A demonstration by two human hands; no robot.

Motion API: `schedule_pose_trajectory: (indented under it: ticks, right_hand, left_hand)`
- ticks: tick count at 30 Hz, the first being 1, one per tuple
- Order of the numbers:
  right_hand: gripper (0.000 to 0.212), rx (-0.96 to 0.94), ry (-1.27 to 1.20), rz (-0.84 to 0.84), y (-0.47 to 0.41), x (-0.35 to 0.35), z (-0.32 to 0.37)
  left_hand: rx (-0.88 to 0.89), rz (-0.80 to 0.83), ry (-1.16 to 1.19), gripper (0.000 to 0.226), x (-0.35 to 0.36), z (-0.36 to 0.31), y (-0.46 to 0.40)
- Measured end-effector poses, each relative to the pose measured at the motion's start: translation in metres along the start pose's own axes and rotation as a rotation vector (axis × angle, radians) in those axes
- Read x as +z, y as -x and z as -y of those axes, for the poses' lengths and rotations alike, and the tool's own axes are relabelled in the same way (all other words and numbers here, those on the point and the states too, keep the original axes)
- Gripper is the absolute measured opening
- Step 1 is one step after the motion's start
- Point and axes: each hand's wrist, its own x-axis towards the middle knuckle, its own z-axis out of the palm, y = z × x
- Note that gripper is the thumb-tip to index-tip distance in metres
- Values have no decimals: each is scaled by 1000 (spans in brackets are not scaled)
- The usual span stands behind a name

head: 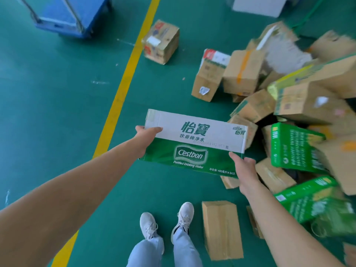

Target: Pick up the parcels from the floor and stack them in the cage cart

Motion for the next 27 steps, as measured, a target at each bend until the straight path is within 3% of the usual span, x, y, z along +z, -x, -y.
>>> schedule_pose_trajectory:
  ticks: [4, 9, 12, 15, 18, 22, 24, 27]
  right_hand:
    - [69, -61, -132, -105, 94, -75, 33]
    - [86, -139, -215, -204, 193, -148, 32]
    - [83, -136, -277, -285, 244, -180, 14]
    - [98, -112, -395, -387, 295, -215, -18]
    - [86, -85, -519, -491, 338, -245, -52]
    - [93, -88, -604, -604, 389, -287, -94]
    - [88, -91, -632, -661, 408, -311, -117]
    - [91, -90, -688, -728, 432, -352, -148]
  left_hand:
    - [150, 84, -53, 69, 16, -52, 101]
    - [327, 230, -147, 70, 38, -84, 199]
    - [386, 322, -179, 87, 53, -89, 239]
    - [474, 451, -223, 107, 75, -86, 287]
    - [499, 608, -280, 115, 107, -76, 323]
    - [561, 734, -354, 124, 160, -55, 376]
    - [567, 798, -396, 119, 183, -40, 411]
    - [636, 826, -442, 85, 223, -11, 463]
